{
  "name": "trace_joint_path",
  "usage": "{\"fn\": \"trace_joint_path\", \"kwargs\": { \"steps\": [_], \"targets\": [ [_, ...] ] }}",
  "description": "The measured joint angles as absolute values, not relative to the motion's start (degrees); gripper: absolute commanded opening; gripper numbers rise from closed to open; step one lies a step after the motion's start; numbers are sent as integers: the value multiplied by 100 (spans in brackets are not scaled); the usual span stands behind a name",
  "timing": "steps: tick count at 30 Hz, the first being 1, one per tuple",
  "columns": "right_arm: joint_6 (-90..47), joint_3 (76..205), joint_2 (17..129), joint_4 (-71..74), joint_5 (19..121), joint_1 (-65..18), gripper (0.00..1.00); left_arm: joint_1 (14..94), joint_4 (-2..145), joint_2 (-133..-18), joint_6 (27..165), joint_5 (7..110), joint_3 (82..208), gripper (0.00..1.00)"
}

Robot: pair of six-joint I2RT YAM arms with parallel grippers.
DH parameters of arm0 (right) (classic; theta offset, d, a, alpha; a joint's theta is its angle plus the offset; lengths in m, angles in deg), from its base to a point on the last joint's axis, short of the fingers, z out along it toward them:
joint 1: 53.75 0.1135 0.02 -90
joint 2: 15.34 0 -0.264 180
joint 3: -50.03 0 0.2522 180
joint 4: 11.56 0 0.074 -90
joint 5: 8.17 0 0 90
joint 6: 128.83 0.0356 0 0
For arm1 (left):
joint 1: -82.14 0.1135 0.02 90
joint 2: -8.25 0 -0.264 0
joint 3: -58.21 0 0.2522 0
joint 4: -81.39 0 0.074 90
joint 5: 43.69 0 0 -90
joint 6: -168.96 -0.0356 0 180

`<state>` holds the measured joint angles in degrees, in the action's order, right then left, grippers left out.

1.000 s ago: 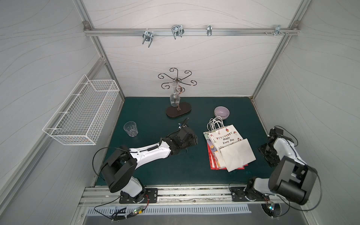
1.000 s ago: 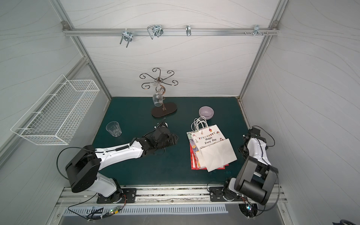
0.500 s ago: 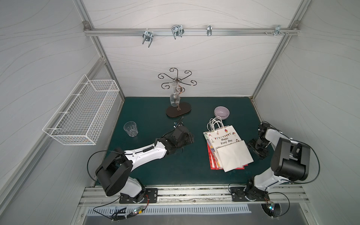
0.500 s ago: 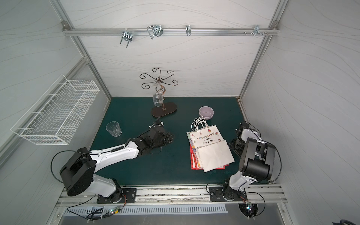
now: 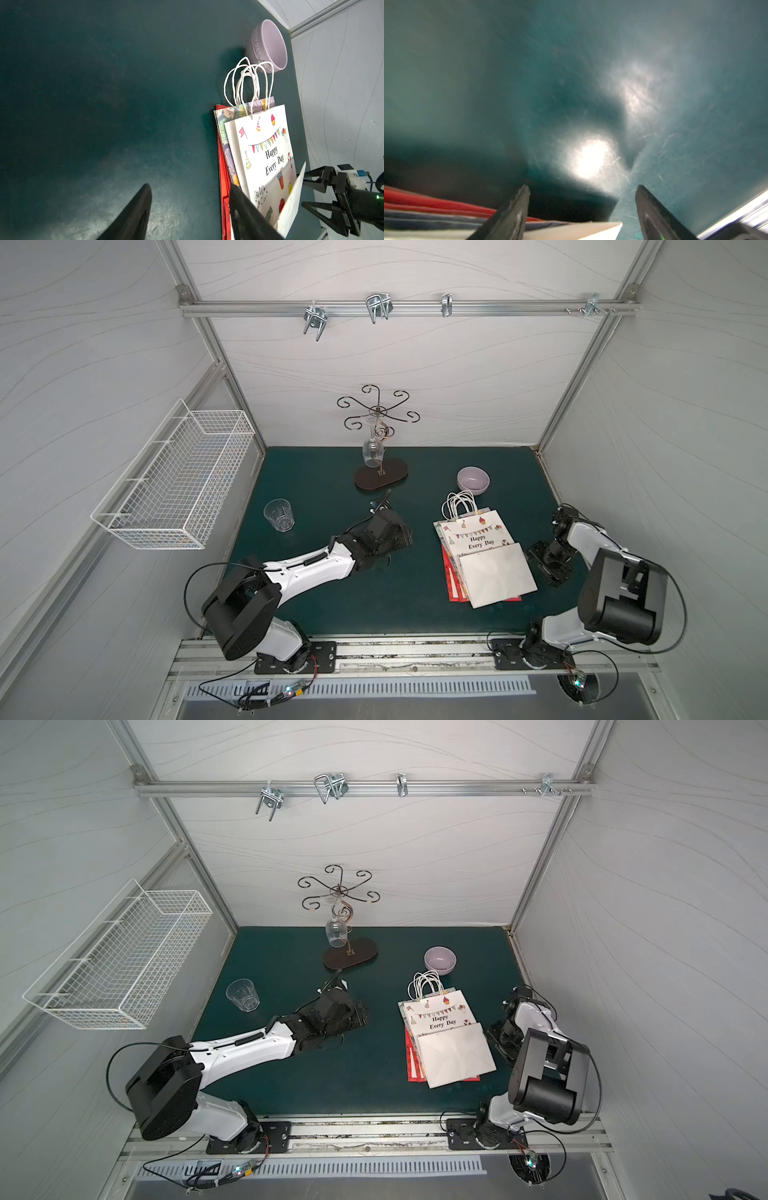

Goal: Put away the paper bag
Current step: Adjust the paper bag at the center of the board.

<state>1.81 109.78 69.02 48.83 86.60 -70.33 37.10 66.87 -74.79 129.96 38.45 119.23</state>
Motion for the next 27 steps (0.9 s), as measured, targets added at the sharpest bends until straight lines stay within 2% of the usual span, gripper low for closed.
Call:
{"fn": "trace_joint_path", "kwargs": {
  "steps": [6,11,14,19,21,24,27],
  "targets": [
    [198,10729,6758,4896,8479,-7033,81,3710,6582,-7298,13003,3716,11862,61],
    [188,10790,6557,4927,8684,-7035,91,3796,6278,-7051,12865,3347,11821,63],
    [17,10821,6052,4728,8960,-7037,98,4156,5946,-6673,12664,2925,11740,67],
    [-894,10264,4445,3229,8702,-7013,98,5227,5680,-5722,11962,2225,11228,86],
    [-1279,9789,3977,2407,8514,-6904,98,5603,5664,-5398,11547,1952,11001,89],
    [-1758,9243,3912,1323,8416,-6502,99,6156,5804,-5005,10834,1729,10618,92],
    [-2252,8902,4474,166,8426,-5940,99,6733,6167,-4874,10209,1622,10249,94]
  ]
}}
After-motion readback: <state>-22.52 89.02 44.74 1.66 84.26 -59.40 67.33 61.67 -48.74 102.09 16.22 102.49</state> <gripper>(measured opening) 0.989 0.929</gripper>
